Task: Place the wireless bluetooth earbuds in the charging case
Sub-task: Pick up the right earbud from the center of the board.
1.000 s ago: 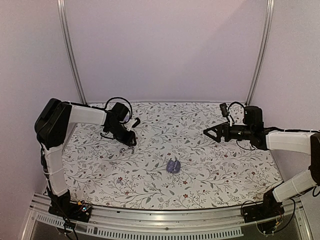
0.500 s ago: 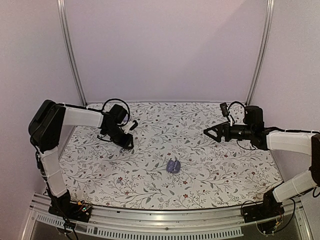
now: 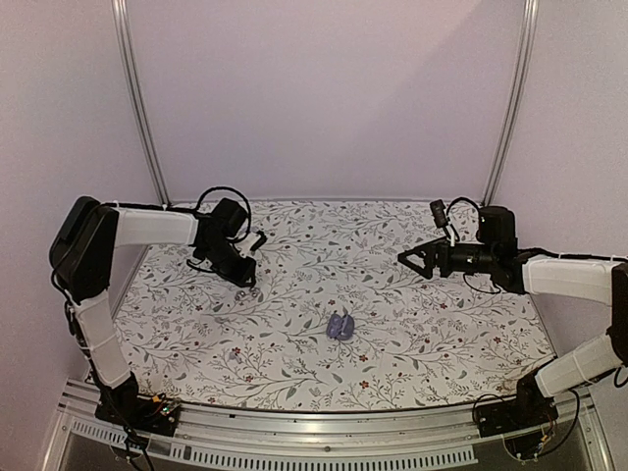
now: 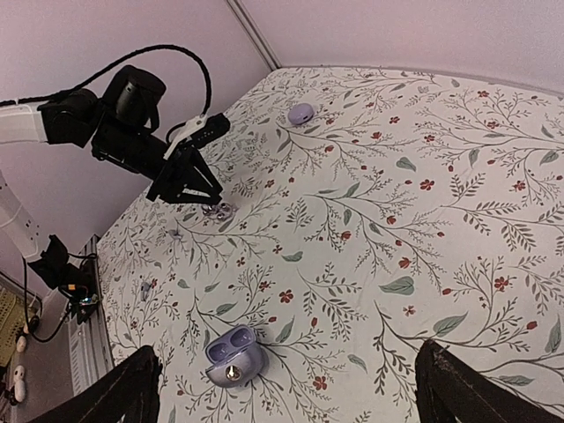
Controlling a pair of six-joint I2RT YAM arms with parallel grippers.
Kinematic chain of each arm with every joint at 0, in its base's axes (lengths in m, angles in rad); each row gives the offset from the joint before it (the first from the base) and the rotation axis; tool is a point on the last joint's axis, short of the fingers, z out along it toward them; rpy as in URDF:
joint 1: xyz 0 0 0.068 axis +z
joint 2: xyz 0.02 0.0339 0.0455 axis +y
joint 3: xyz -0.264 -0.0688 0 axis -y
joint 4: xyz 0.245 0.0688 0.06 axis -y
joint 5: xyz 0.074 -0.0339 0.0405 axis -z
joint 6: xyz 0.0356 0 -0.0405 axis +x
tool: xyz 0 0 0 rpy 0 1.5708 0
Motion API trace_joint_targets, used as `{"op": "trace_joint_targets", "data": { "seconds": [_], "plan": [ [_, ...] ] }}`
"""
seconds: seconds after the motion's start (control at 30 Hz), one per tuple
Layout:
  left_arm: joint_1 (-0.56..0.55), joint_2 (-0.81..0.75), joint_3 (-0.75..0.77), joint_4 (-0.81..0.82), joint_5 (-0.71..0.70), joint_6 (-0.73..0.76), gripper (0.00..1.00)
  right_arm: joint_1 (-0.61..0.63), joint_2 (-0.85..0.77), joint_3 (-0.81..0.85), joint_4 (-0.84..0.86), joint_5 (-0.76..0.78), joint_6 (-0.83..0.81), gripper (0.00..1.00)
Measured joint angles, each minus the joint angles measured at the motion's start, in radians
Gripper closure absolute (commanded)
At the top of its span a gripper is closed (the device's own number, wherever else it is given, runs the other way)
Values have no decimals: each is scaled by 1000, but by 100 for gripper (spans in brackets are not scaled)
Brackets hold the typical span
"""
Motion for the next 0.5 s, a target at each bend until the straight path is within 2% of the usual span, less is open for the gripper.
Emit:
{"op": "trace_joint_targets", "data": {
  "seconds": [0.5],
  "plan": [
    [-9,104,58,-16,-29,21,78,1,2,18,0,-8,0,1]
  ]
}}
